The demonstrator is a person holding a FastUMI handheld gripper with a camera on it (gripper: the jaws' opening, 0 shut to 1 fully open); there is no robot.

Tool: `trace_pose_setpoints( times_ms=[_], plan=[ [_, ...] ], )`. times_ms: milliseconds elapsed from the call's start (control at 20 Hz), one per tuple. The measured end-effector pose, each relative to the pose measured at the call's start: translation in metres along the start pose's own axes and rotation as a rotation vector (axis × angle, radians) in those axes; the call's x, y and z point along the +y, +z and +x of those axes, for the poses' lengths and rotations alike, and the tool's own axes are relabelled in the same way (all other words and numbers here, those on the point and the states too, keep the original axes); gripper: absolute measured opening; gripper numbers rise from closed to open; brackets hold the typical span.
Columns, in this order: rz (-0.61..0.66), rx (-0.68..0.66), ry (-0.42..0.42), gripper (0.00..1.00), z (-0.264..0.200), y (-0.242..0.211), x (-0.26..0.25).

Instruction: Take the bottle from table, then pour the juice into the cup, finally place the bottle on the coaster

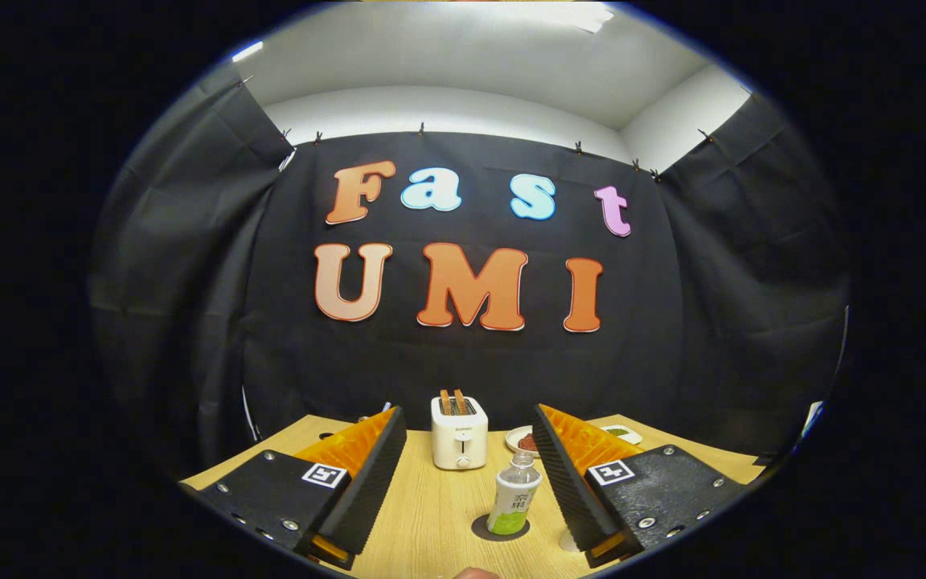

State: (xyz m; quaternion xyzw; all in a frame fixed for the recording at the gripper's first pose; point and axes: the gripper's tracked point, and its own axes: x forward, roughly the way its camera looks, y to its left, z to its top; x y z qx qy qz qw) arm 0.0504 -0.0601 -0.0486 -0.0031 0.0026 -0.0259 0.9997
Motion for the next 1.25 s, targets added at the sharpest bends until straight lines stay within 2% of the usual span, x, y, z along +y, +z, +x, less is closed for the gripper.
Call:
trace_pose_setpoints(
  times_ms=[400, 500, 750, 1250],
  plan=[
    [0.037, -0.136, 0.138, 0.93, -0.031, 0.084, 0.052],
    [0.025, -0.166, 0.127, 0.93, -0.036, 0.094, 0.05],
    [0.035, -0.164, 0.126, 0.93, -0.046, 0.101, 0.06],
    [0.044, -0.088, 0.123, 0.93, -0.034, 0.072, 0.064]
  ],
)
